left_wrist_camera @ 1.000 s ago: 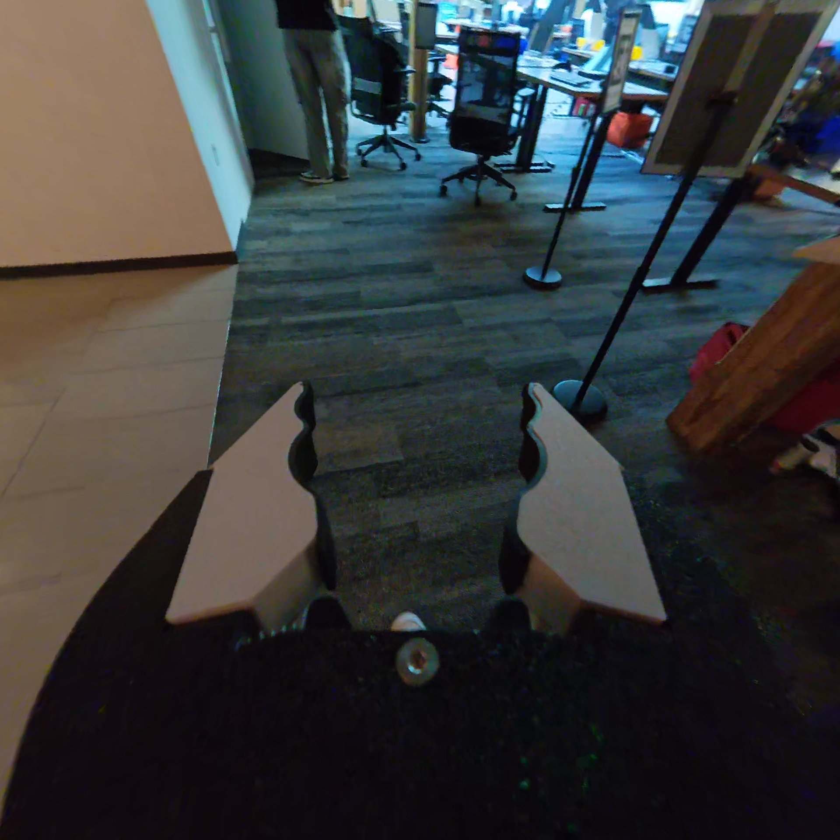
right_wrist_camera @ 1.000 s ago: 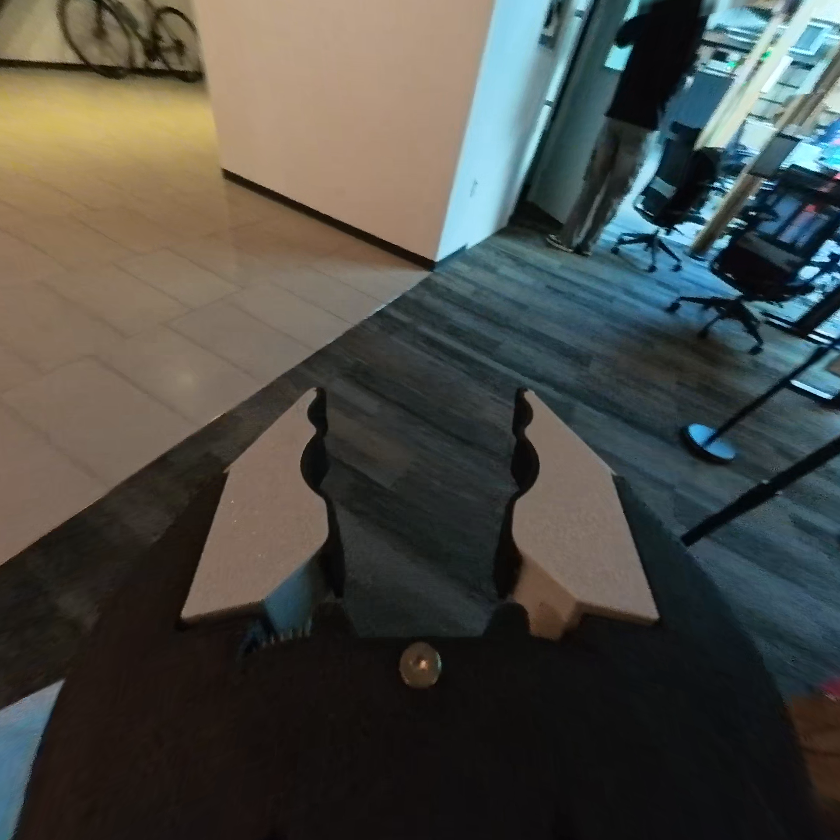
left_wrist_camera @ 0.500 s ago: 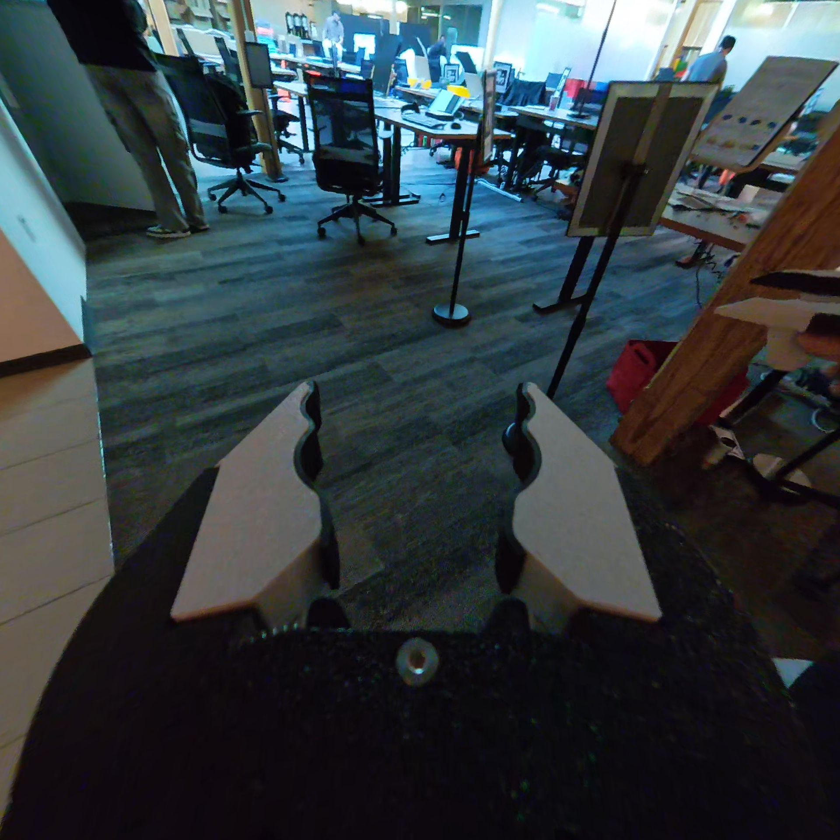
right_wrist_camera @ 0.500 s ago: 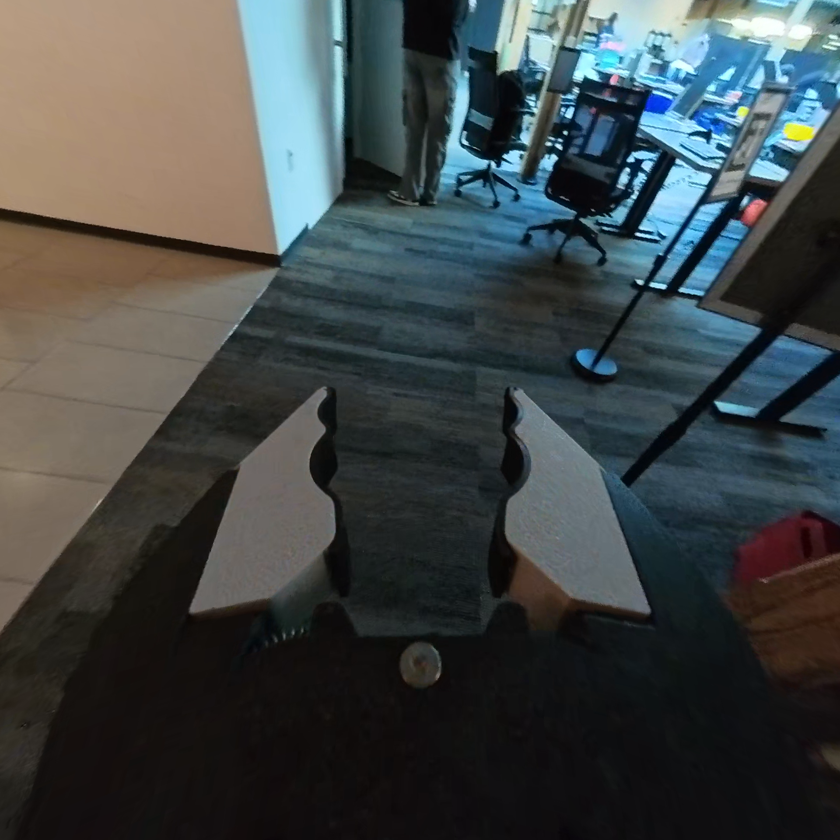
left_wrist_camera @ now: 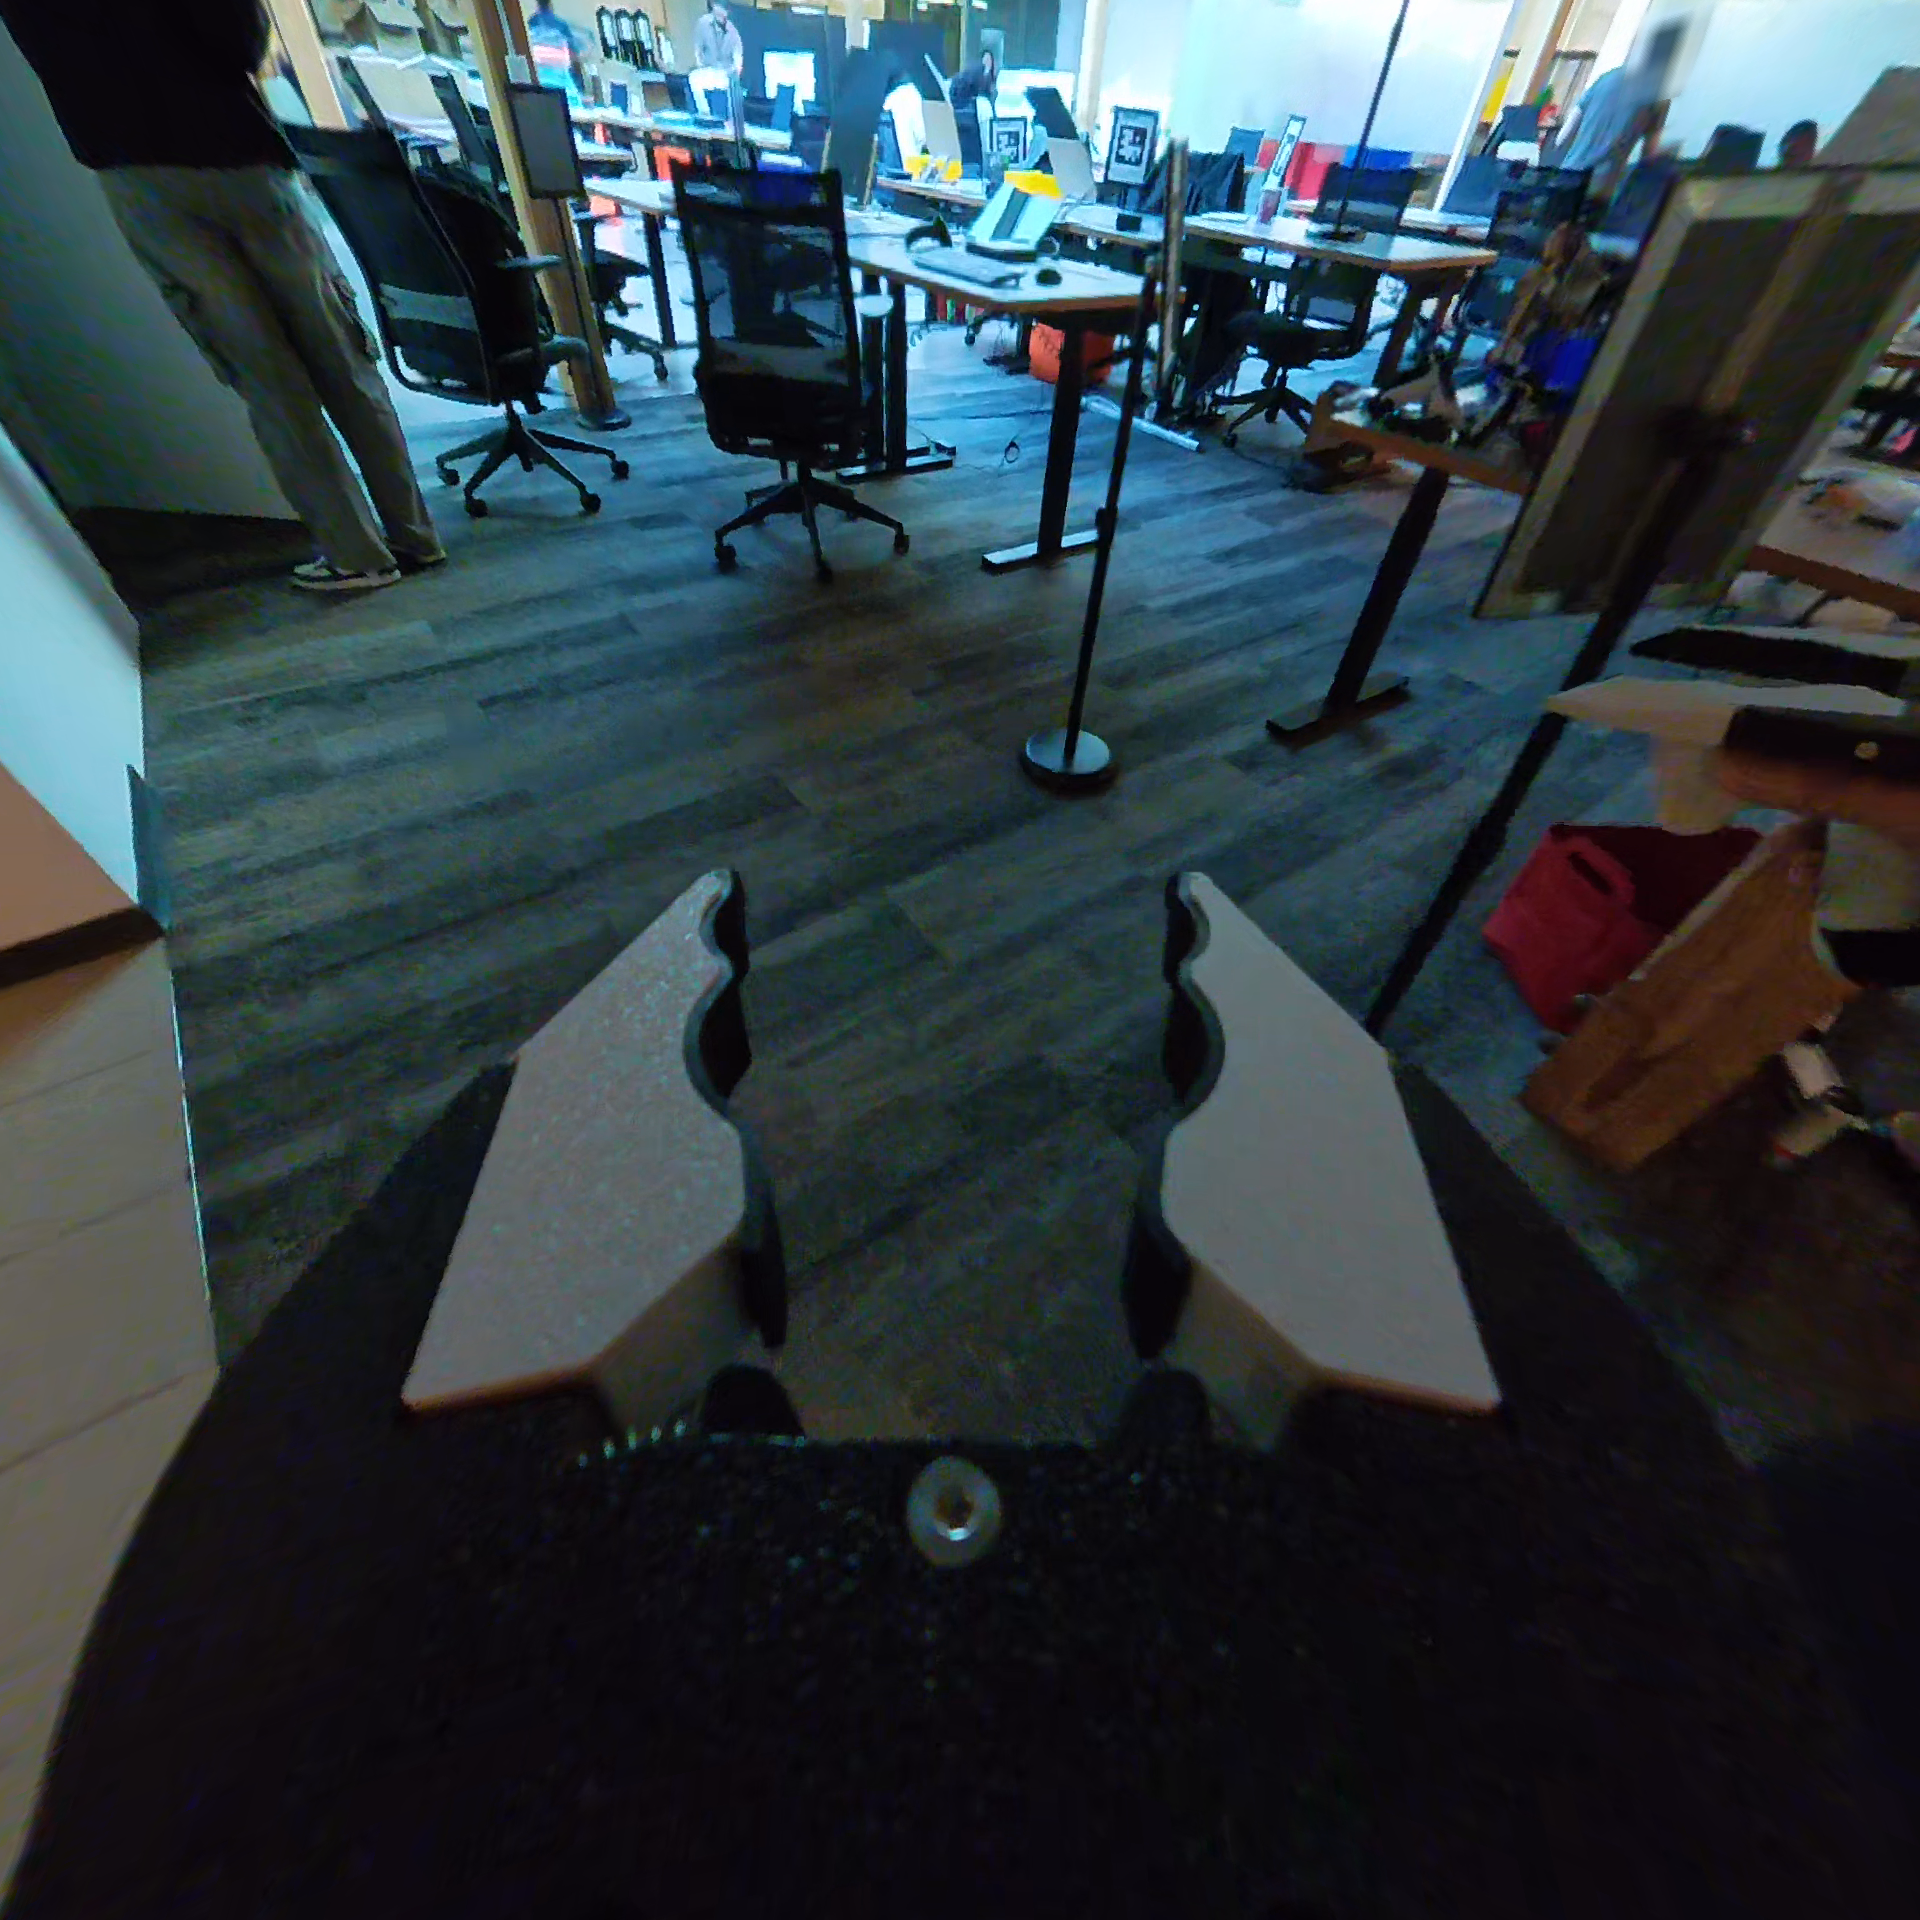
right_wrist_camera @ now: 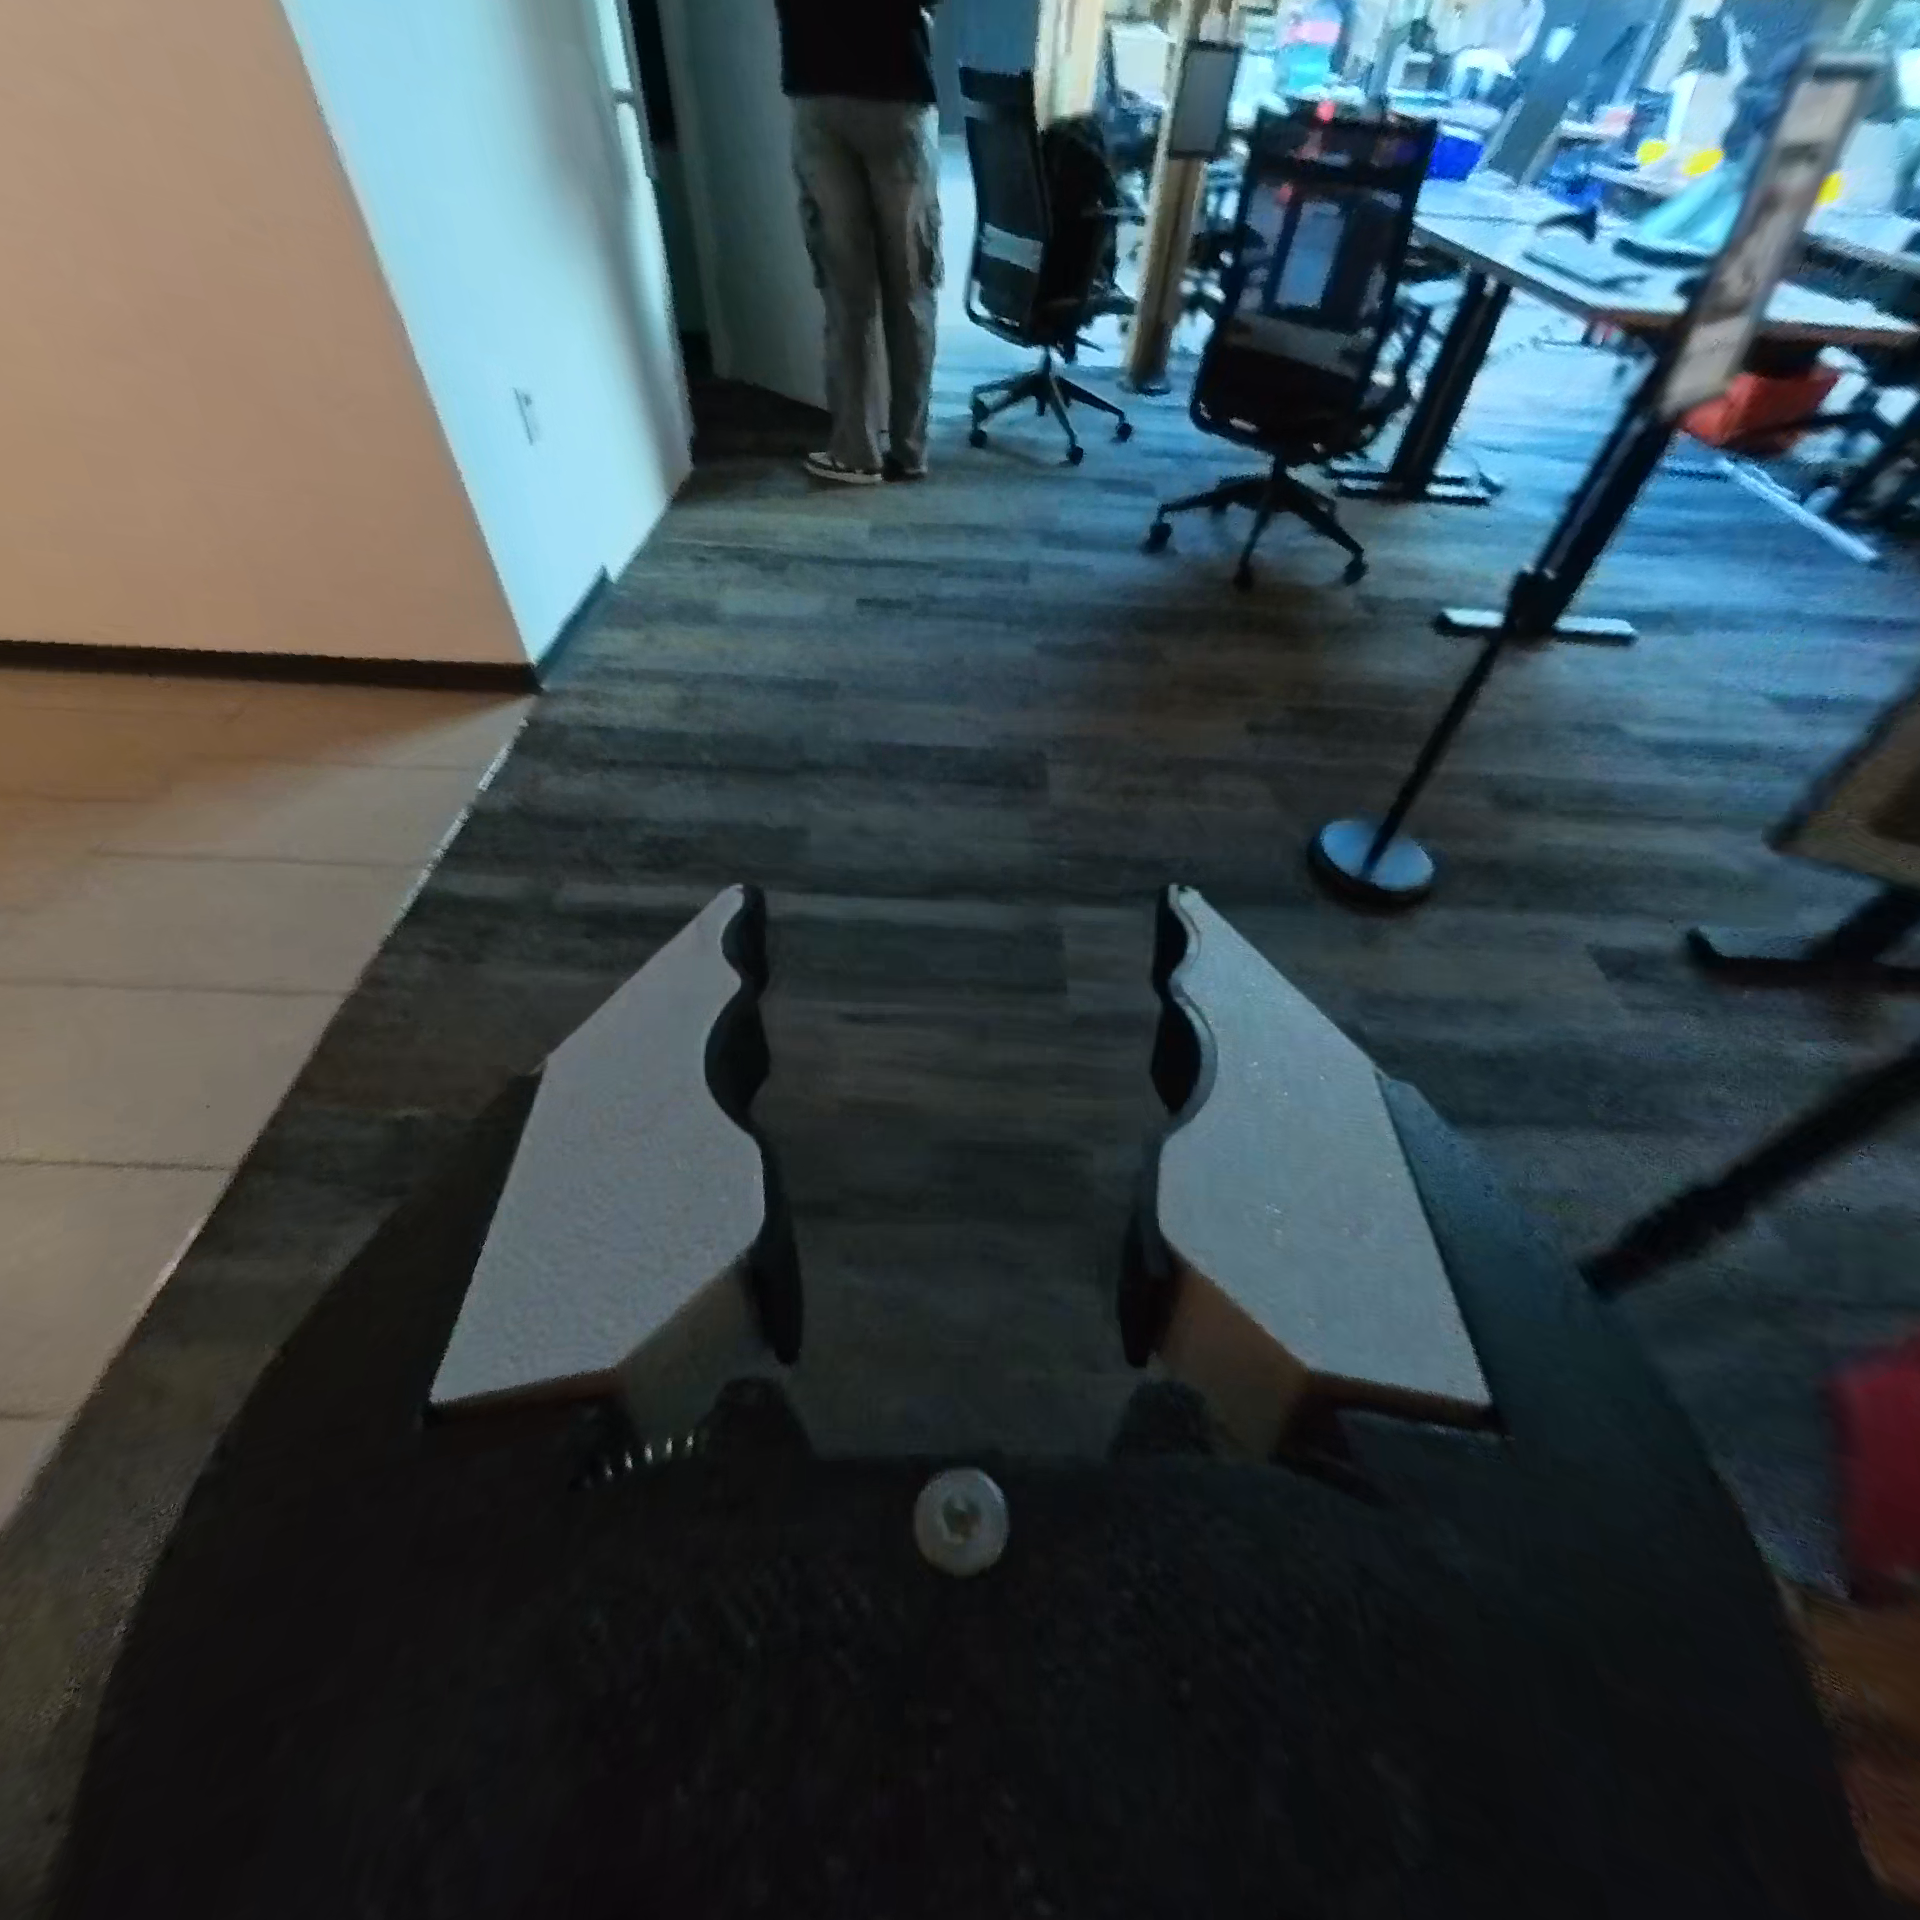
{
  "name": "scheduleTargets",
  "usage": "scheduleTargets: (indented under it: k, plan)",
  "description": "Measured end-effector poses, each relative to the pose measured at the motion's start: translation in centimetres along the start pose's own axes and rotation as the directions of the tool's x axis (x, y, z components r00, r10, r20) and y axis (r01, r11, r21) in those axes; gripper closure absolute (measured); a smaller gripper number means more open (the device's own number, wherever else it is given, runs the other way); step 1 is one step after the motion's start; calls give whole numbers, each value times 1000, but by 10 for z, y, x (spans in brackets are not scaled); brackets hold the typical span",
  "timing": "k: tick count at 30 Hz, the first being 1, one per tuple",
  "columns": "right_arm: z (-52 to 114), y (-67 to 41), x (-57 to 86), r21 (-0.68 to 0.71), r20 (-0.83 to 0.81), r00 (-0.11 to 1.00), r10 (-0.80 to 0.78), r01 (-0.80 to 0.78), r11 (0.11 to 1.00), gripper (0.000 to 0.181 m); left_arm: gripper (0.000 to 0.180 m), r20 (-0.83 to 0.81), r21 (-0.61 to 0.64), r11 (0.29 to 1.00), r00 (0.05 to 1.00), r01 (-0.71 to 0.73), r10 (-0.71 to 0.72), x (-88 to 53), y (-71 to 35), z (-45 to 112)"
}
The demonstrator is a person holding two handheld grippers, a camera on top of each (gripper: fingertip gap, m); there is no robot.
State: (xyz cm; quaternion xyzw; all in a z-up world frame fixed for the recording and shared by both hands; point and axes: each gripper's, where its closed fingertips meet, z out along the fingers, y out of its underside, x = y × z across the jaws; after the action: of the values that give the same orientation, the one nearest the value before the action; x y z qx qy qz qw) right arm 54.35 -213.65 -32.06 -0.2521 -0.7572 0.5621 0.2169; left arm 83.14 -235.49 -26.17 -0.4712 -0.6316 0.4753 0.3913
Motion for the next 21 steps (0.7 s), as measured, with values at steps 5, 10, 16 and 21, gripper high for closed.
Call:
scheduleTargets:
  k: [5,10,16,21]
  plan:
    - [78,-50,14,63,42,999,-31,28,998,107,103,-53,-2,1000,999,-7,6,-32,-32,115]
    - [122,-64,53,57,-27,997,-76,78,995,107,104,-172,-36,999,985,-20,14,-37,-45,225]
    - [192,-62,126,2,-187,982,-37,38,999,107,105,-360,-75,996,933,-51,21,-41,-56,381]
    - [257,-91,190,-4,-371,928,-28,28,1000,106,107,-557,-57,991,828,-124,72,-43,-91,518]
